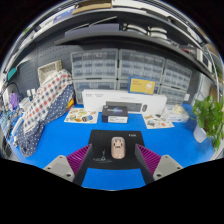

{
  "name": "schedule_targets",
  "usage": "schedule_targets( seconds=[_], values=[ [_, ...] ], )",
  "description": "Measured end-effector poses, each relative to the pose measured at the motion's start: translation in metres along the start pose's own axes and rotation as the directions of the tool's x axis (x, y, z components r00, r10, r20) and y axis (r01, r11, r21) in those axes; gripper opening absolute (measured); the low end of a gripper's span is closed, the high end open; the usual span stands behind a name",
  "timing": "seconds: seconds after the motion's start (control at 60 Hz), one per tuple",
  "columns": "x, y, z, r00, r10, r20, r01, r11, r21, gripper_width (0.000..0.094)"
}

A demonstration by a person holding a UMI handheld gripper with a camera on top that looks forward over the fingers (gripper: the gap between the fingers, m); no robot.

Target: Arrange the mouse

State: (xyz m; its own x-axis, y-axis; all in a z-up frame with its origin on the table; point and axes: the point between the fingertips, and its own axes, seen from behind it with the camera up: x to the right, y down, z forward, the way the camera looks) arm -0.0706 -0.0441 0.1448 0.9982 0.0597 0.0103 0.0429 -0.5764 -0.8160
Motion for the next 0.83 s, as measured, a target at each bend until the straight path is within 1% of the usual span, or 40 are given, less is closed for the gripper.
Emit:
schedule_targets(
  seconds=[0.167, 0.233, 0.333, 0.517, 0.617, 0.833],
  values=[
    [-0.005, -0.006, -0.055, 0.999, 0.047, -0.007, -0.047, 0.998, 0.044, 0.0866],
    [-0.006, -0.003, -0.073, 0.999, 0.048, -0.013, -0.048, 0.998, 0.049, 0.0865],
    [-0.006, -0.005, -0.096, 0.999, 0.047, -0.019, -0.045, 0.997, 0.067, 0.0865],
    [-0.006, -0.015, -0.124, 0.999, 0.038, -0.030, -0.034, 0.992, 0.124, 0.0866],
    [-0.010, -0.012, -0.129, 0.999, 0.042, -0.016, -0.040, 0.991, 0.125, 0.0866],
    [-0.012, -0.002, -0.133, 0.999, 0.030, -0.017, -0.028, 0.993, 0.113, 0.0864]
  ],
)
